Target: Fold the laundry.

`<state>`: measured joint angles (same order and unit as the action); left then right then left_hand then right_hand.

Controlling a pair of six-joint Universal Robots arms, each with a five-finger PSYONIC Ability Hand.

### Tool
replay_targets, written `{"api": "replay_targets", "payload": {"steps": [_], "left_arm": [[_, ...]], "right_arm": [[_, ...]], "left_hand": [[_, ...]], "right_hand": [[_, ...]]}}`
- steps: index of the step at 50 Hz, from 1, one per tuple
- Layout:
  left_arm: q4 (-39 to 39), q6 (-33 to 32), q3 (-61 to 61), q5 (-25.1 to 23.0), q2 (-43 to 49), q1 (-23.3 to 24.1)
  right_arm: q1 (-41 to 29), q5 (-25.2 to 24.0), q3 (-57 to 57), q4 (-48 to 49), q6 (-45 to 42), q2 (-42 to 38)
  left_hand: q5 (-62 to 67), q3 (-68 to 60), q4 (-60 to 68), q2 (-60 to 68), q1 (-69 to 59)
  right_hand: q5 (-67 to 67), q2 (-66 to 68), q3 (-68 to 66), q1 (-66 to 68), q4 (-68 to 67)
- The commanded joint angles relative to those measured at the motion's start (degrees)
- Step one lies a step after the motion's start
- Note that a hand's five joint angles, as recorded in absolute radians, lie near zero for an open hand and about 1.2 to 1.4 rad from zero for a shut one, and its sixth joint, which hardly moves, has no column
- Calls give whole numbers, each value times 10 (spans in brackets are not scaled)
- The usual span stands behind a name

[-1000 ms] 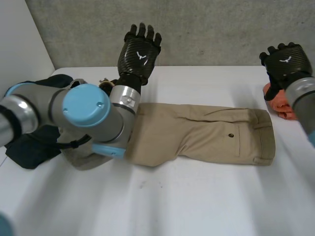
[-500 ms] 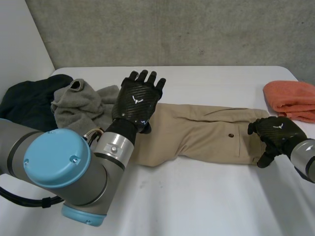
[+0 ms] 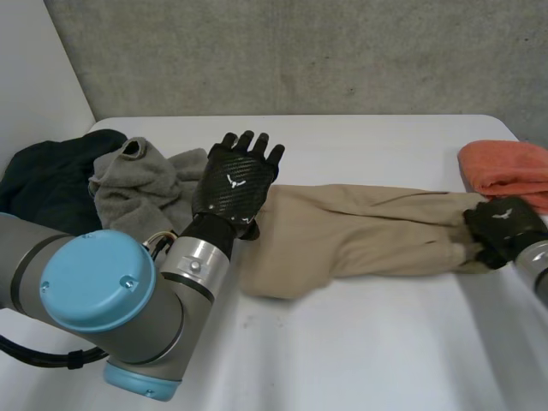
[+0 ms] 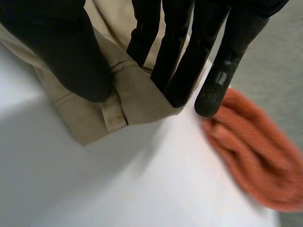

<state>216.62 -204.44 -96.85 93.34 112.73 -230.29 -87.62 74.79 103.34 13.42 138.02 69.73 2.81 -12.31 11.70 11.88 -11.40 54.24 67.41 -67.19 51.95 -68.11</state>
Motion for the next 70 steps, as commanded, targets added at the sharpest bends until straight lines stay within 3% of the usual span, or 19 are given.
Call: {"api": "replay_targets", "payload": {"steps": [1,5,13,18,24,28,32,33,35,36,40,46,50,53,60,70], "left_arm": [[-1,1,-22,-1,-20,-10],[-2,2,-32,0,-28,-14],[-1,3,-37,1,-36,-19],[-1,3,-37,9,-45,-24],[-1,12,-32,34,-53,-31],[-2,24,-26,40,-57,-44],[-7,28,-9,40,-56,-53],[-11,28,3,40,-55,-54],[-16,28,17,40,-52,-53],[-21,29,35,39,-48,-53],[-36,48,89,39,-31,-47],[-98,114,188,38,27,-17],[-178,155,271,36,86,5],[-232,176,325,33,124,11],[-295,181,422,35,207,26],[-392,182,524,38,300,29]], "right_arm": [[78,-13,-18,-72,-155,59],[79,-26,-46,-89,-230,62],[-80,-127,-97,-84,-295,68],[-184,-213,-110,-73,-303,13],[-287,-225,-132,-79,-325,-78],[-318,-207,-146,-80,-312,-84],[-320,-185,-162,-80,-229,-74],[-315,-184,-166,-75,-164,-58],[-309,-184,-167,-73,-87,-29],[-298,-178,-167,-70,-4,0],[-255,-150,-168,-58,178,50],[-190,-85,-177,-66,312,99],[-156,-63,-202,-102,322,92],[-156,-60,-262,-167,321,37],[-157,-59,-411,-290,321,-85],[-178,-48,-521,-362,321,-196]], "left_hand": [[-28,23,-17,-19,14],[-28,23,-17,-19,14],[-28,23,-17,-19,14],[-28,23,-16,-18,14],[-28,23,-17,-19,14],[-28,23,-17,-18,14],[-28,23,-16,-18,14],[-28,23,-16,-18,14],[-28,23,-16,-18,14],[-28,23,-16,-18,14],[-26,21,-15,-17,12],[-18,13,-6,-8,3],[-18,13,-6,-8,3],[-16,11,-5,-7,2],[-12,8,-1,-3,-2],[4,-9,15,14,-18]], "right_hand": [[158,126,-128,280,-119],[158,126,-128,280,-119],[158,126,-128,280,-119],[158,126,-128,280,-119],[158,126,-128,280,-119],[158,126,-128,280,-119],[-352,-384,381,-229,391],[-463,-495,493,-340,502],[-508,-539,537,-385,546],[-542,-574,572,-420,581],[-542,-574,572,-420,581],[-542,-574,572,-420,581],[-542,-574,572,-420,581],[-542,-574,572,-420,581],[-542,-574,572,-420,581],[-542,-574,572,-420,581]]}}
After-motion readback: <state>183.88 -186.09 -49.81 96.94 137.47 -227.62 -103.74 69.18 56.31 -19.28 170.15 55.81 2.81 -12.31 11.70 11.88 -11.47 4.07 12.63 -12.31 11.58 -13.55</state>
